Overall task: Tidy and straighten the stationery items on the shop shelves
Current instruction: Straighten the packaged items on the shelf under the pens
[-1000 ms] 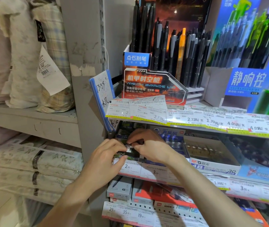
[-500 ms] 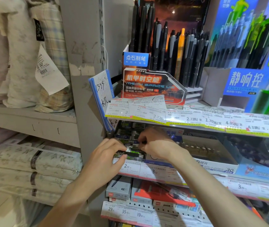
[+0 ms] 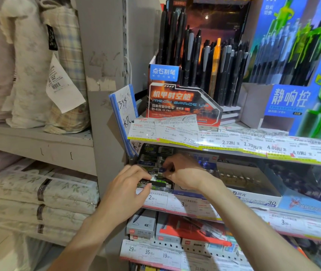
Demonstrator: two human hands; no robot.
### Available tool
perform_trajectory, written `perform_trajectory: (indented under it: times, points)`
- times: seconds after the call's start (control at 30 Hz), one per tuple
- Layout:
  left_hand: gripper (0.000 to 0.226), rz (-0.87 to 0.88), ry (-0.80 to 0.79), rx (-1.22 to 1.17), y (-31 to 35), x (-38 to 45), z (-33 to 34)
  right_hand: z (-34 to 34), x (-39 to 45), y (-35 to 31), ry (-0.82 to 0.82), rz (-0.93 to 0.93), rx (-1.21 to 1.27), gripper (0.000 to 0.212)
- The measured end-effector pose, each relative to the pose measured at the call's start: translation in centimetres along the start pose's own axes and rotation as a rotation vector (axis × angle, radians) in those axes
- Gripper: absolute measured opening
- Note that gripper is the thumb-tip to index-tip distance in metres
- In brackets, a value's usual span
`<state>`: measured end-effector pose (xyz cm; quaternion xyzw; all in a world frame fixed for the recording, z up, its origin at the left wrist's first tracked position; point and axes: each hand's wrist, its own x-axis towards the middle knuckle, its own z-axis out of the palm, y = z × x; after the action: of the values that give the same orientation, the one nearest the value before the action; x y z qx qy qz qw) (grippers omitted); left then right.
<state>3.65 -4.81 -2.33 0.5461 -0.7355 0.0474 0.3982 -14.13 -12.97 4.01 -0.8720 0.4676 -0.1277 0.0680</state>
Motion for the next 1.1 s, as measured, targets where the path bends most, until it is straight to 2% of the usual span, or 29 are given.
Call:
perform_trajectory:
  times: [0.1,0.33,0.47,0.77,0.97,1.1]
  points:
    - [0.016,-0.017,0.007,-0.002,0.2,0.0,0.1,-0.3,-0.4,0.4,0.043,-0.004,0.061,0.025]
    - [0.022,-0.087,0.065,0.021,0.7,0.2,1.0,-1.9,-2.8,3.1,0.162,0.055,0.161,0.020]
    - [0.027,-0.120,0.102,0.051,1.0,0.3,1.6,-2.7,-4.9,5.2,0.201,0.077,0.125,0.024]
    - [0.033,-0.131,0.105,0.077,1.1,0.4,2.2,-3.0,-8.8,8.4,0.103,0.137,-0.005,0.020]
    - [0.032,-0.120,0.100,0.071,1.1,0.2,2.1,-2.7,-8.4,7.4,0.028,0.067,-0.024,0.034]
    - [0.031,-0.108,0.086,0.067,1.1,0.1,2.0,-2.7,-8.7,7.6,0.015,0.074,-0.005,0.032]
